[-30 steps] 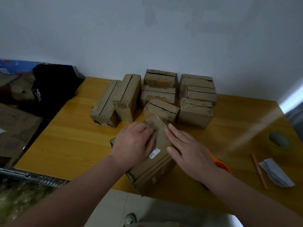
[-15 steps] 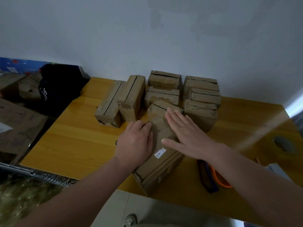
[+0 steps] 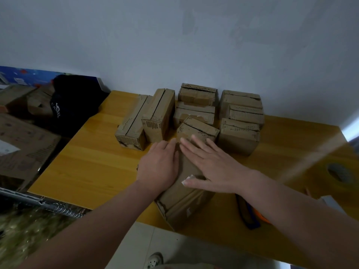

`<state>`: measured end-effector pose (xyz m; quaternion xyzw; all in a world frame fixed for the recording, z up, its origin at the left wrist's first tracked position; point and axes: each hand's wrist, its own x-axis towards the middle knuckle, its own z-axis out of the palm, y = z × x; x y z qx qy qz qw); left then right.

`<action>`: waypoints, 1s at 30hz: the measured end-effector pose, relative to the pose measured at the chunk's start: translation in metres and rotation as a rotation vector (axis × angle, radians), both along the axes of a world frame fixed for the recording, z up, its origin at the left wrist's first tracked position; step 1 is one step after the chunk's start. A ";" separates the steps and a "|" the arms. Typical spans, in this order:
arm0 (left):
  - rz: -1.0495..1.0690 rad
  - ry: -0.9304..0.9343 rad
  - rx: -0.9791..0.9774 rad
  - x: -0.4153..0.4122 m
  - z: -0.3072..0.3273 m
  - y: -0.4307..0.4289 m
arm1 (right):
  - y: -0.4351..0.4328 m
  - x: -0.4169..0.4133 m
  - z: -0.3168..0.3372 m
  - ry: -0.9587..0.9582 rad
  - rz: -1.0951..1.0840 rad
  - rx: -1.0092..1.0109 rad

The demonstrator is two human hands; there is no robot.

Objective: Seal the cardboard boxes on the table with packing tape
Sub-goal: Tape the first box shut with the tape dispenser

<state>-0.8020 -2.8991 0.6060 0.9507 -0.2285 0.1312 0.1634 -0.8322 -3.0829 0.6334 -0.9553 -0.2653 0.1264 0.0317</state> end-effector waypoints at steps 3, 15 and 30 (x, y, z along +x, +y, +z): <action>0.110 0.068 0.002 0.004 0.002 0.007 | -0.004 -0.005 -0.001 -0.051 -0.016 0.048; 0.248 0.217 -0.639 0.003 0.007 0.023 | 0.019 -0.021 0.005 0.118 -0.543 0.724; -0.238 1.055 -0.605 -0.015 -0.045 0.025 | 0.004 -0.044 -0.047 0.164 -0.249 0.008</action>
